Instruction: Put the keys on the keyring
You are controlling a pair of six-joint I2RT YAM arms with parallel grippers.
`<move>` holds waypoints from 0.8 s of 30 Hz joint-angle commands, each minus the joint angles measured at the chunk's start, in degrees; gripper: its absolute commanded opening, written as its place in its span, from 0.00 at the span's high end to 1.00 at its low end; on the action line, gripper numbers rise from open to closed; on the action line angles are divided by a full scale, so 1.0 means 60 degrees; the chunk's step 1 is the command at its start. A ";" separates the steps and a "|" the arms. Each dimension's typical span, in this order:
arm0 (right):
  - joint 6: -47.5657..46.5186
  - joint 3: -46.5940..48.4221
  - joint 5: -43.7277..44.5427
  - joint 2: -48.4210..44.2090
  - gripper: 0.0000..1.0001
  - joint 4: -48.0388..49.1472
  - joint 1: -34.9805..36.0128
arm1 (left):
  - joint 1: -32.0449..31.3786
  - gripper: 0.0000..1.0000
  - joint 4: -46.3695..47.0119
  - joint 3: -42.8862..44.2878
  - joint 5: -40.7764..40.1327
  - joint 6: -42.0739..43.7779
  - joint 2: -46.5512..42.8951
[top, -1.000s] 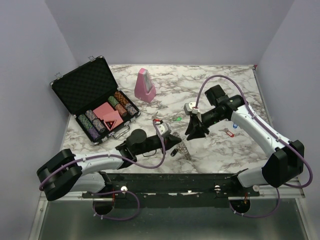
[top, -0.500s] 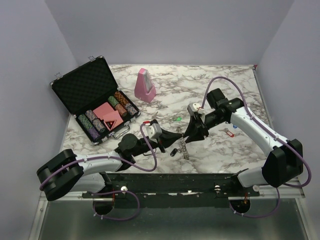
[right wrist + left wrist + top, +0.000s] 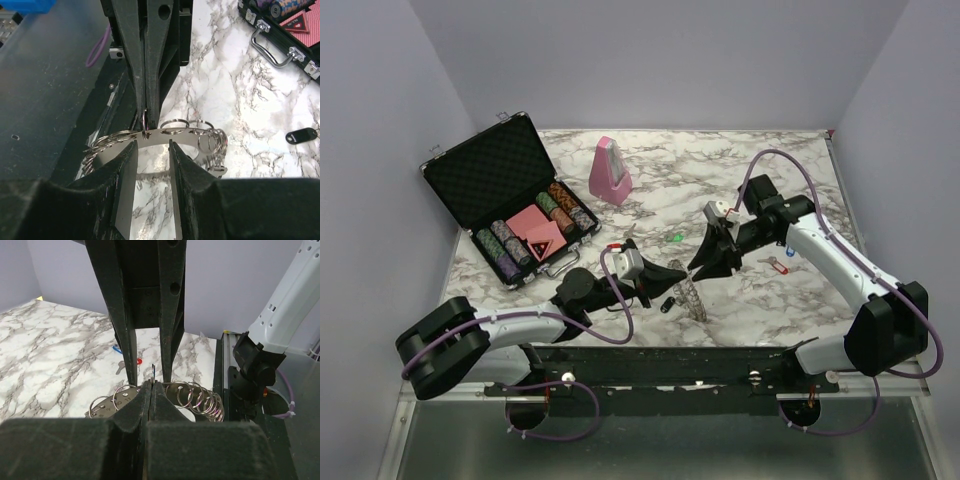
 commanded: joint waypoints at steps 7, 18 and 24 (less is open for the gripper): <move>-0.0194 -0.0365 -0.1192 -0.0136 0.66 0.0053 -0.0048 | -0.0047 1.00 0.0854 0.0162 0.0275 -0.0209 0.0324; 0.0317 -0.0409 -0.1076 -0.0107 0.96 0.0419 -0.0048 | -0.0047 1.00 0.0928 0.0177 0.0216 -0.0282 0.0397; 0.0744 -0.0088 0.0284 -0.0063 1.00 0.0406 -0.0048 | 0.0186 0.68 0.0330 0.0002 0.0230 -0.0559 -0.0011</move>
